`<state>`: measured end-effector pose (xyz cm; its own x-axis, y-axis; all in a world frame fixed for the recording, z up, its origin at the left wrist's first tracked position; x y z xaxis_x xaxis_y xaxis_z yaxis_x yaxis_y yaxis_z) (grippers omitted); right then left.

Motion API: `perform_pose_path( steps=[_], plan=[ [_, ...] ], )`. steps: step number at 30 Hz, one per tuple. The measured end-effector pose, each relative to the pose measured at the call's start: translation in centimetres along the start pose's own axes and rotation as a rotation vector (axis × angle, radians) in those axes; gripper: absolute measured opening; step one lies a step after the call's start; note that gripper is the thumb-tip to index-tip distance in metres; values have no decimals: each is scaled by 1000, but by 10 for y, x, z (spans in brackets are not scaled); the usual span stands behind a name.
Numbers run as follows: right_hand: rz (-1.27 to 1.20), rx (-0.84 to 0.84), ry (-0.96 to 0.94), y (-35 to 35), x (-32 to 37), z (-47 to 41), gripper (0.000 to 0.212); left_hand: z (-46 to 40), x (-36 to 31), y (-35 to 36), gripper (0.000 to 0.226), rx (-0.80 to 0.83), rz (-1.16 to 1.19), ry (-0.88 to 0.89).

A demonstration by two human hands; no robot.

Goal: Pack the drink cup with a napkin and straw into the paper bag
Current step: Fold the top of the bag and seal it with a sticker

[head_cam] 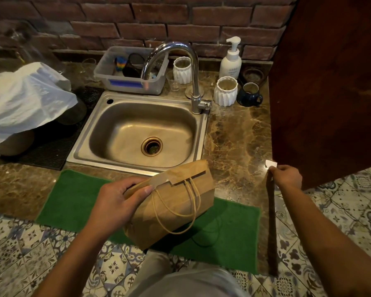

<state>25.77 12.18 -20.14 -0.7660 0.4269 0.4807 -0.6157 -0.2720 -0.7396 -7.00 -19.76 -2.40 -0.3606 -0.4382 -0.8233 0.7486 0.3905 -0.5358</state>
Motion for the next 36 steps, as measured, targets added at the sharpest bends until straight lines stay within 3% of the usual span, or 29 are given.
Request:
perform_pose_path(
  steps=[6,10,13,24,28,33,36],
  plan=[
    [-29,-55,-14,-1,-1,-4,16,2,2,-1,13,-4,17,-24],
    [120,-167,-50,2,5,0,19,4,4,-1,12,-19,44,-38],
    [178,-224,-101,5,8,5,21,6,6,-1,25,-8,58,-75],
    [89,-324,-320,2,26,30,22,6,13,-1,17,-28,66,-74],
    [-106,-152,-437,-1,62,68,19,5,16,-2,11,-49,46,-68],
    [-370,302,-633,-3,116,159,9,3,17,-5,10,-68,41,-56],
    [-301,594,-849,-11,144,205,8,3,14,-7,15,-42,32,-43]
  ],
)
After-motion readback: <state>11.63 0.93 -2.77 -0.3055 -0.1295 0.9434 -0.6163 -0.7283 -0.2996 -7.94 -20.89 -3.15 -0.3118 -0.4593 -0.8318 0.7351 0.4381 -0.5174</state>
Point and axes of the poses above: each hand's wrist, its own z-axis away from the middle knuckle, its own y-axis out of the palm, x = y × z, the point moved 1 cm from there along -z, towards the middle knuckle, and after that the axes turned 4 degrees about z, right-handed, at the moved point
